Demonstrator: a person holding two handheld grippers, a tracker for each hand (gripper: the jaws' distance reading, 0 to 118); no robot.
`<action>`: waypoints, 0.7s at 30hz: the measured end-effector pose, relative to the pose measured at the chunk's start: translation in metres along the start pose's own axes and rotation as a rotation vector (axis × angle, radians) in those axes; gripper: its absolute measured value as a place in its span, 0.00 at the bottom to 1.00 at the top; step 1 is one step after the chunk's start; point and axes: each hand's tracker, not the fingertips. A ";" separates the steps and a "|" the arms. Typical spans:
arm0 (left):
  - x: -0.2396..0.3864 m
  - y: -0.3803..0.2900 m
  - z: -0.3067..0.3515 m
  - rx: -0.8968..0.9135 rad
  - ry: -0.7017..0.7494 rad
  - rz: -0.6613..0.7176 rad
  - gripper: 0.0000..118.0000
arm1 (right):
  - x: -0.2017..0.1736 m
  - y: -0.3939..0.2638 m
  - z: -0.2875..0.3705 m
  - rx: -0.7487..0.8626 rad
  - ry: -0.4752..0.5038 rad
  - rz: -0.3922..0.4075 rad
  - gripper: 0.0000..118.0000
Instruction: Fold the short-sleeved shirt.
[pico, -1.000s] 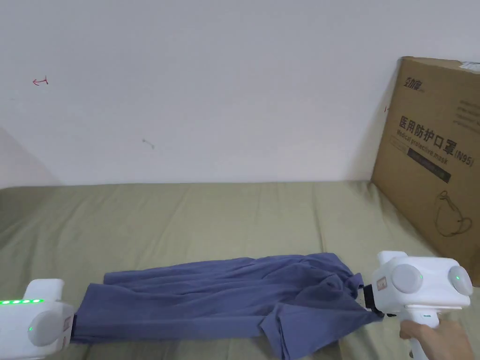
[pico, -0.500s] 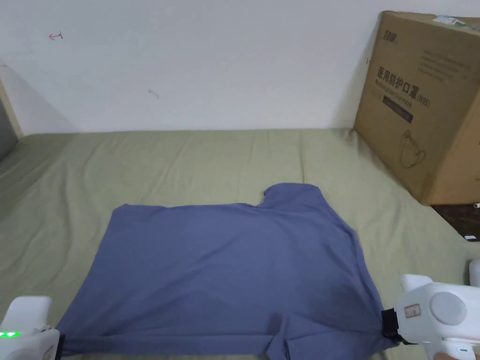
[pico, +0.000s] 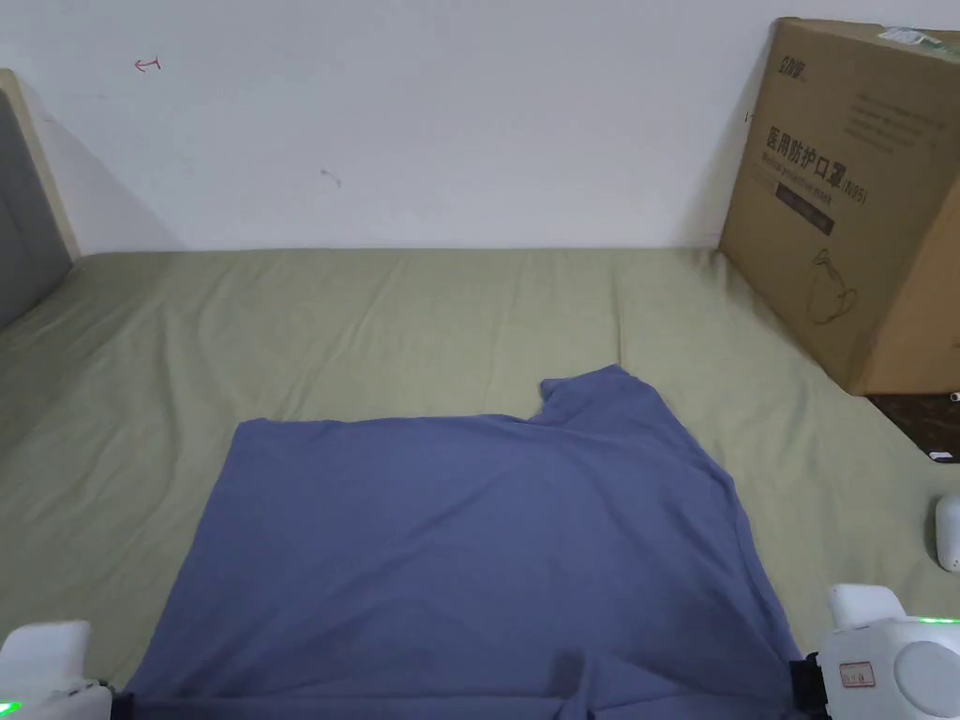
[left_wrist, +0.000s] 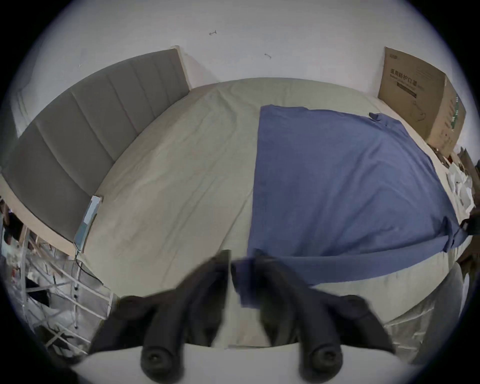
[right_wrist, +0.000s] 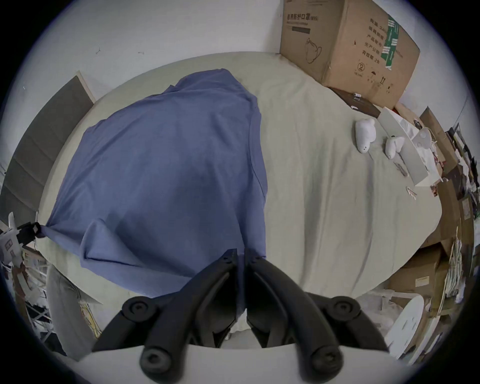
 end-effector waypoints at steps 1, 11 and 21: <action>0.001 0.001 0.001 -0.003 0.020 -0.009 0.60 | 0.000 0.000 -0.001 0.000 -0.009 0.007 0.30; -0.007 -0.003 0.037 0.058 -0.077 0.050 0.53 | -0.016 -0.010 0.022 0.068 0.002 0.060 0.38; -0.003 -0.046 0.045 -0.032 -0.082 0.056 0.00 | -0.033 -0.039 0.021 0.064 0.032 0.043 0.00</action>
